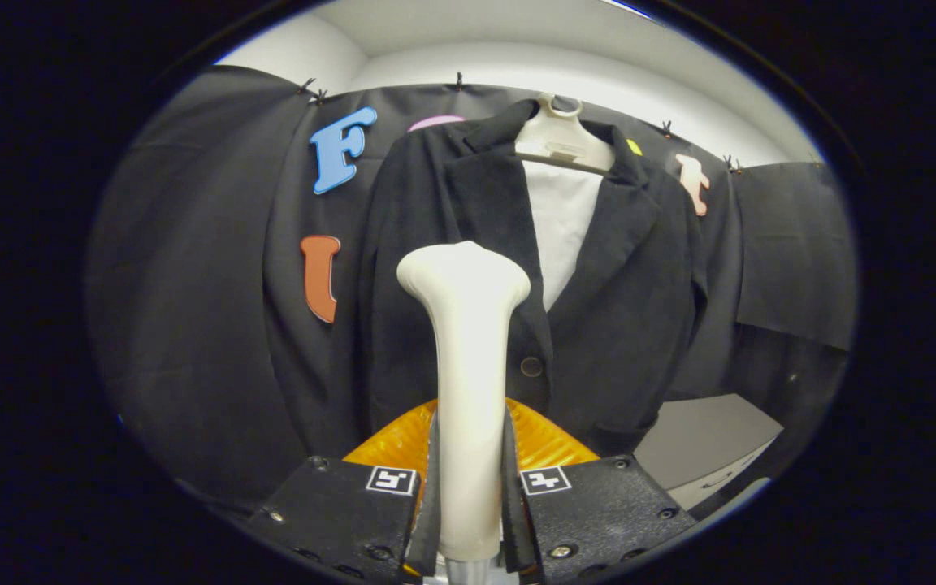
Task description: Iron the clothes twice with a garment steamer, once on the left side and once on the right side.
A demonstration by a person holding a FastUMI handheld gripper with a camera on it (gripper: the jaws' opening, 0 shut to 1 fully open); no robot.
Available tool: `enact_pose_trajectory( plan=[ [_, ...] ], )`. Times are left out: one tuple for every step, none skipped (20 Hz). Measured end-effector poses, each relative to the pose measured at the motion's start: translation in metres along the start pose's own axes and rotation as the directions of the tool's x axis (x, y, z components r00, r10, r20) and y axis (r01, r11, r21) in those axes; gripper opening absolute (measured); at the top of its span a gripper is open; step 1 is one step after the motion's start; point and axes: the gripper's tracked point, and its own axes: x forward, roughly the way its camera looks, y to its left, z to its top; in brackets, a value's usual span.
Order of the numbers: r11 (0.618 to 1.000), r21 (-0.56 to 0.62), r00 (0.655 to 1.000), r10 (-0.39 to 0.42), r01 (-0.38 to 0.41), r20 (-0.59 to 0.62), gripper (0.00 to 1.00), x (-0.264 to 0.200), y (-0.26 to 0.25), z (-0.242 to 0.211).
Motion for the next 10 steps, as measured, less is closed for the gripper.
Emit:
enact_pose_trajectory(
  plan=[
    [1.0, -0.003, 1.0, 0.002, -0.003, -0.009, 0.33, -0.001, 0.001, -0.005],
    [1.0, -0.002, 1.0, 0.003, -0.003, -0.018, 0.33, -0.002, -0.001, -0.011],
    [1.0, -0.001, 1.0, 0.005, -0.005, -0.027, 0.34, -0.003, -0.001, -0.015],
    [1.0, -0.001, 0.999, 0.008, -0.008, -0.035, 0.34, -0.004, 0.0, -0.022],
    [1.0, -0.002, 0.999, 0.011, -0.011, -0.047, 0.33, -0.005, 0.001, -0.026],
    [1.0, -0.001, 0.998, 0.014, -0.014, -0.06, 0.33, -0.006, 0.0, -0.033],
    [1.0, -0.002, 0.998, 0.015, -0.015, -0.068, 0.33, -0.006, 0.0, -0.038],
    [1.0, -0.006, 0.997, 0.015, -0.015, -0.077, 0.33, -0.007, 0.001, -0.044],
    [1.0, -0.005, 0.995, 0.016, -0.017, -0.095, 0.33, -0.006, 0.002, -0.051],
    [1.0, -0.006, 0.994, 0.017, -0.018, -0.108, 0.33, -0.006, -0.001, -0.058]
  ],
)
